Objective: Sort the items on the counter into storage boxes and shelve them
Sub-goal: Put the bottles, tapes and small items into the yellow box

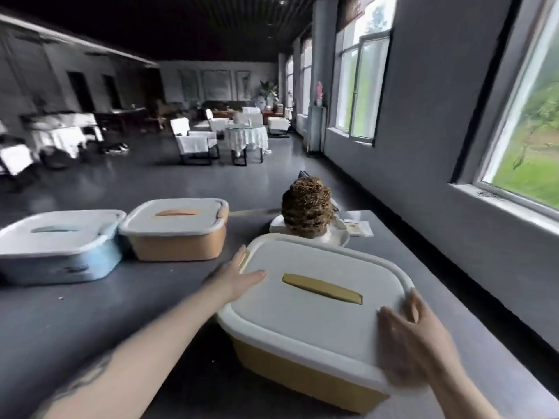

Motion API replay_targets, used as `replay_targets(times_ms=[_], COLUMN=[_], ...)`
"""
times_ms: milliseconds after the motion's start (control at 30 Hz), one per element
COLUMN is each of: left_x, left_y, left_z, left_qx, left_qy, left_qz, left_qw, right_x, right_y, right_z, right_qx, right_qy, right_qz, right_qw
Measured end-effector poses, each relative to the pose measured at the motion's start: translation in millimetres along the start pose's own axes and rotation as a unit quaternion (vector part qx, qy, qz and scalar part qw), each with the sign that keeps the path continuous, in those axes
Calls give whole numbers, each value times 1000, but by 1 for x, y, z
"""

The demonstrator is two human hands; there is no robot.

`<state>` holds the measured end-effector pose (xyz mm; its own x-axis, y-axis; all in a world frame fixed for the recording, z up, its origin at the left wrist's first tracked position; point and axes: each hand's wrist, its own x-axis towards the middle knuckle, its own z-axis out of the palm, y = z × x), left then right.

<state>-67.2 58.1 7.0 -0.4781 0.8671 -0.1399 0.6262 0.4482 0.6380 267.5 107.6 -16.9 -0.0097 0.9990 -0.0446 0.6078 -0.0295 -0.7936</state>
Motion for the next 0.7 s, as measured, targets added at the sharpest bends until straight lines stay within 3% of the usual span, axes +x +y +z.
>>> replay_targets(times_ms=[100,300,467,700], left_x=[-66,-197,-272,-336], left_y=[-75,-202,-303,-436], left_z=[-53,-153,-220,-318], left_qx=[-44,-145,-194,-189], left_qy=[68,217,297,330], left_qz=[-80,-183,-201,-228], left_qw=[993,948,913,896], right_x=[-23,-114,-202,-310], right_y=[-48,-147,-210,-291], right_z=[53,167,259,390], right_qx=[-8,-7,-16,7], right_qy=[-92,-223,-274,-302], right_qz=[-64,-197,-261,-277], right_qw=[994,955,925,912])
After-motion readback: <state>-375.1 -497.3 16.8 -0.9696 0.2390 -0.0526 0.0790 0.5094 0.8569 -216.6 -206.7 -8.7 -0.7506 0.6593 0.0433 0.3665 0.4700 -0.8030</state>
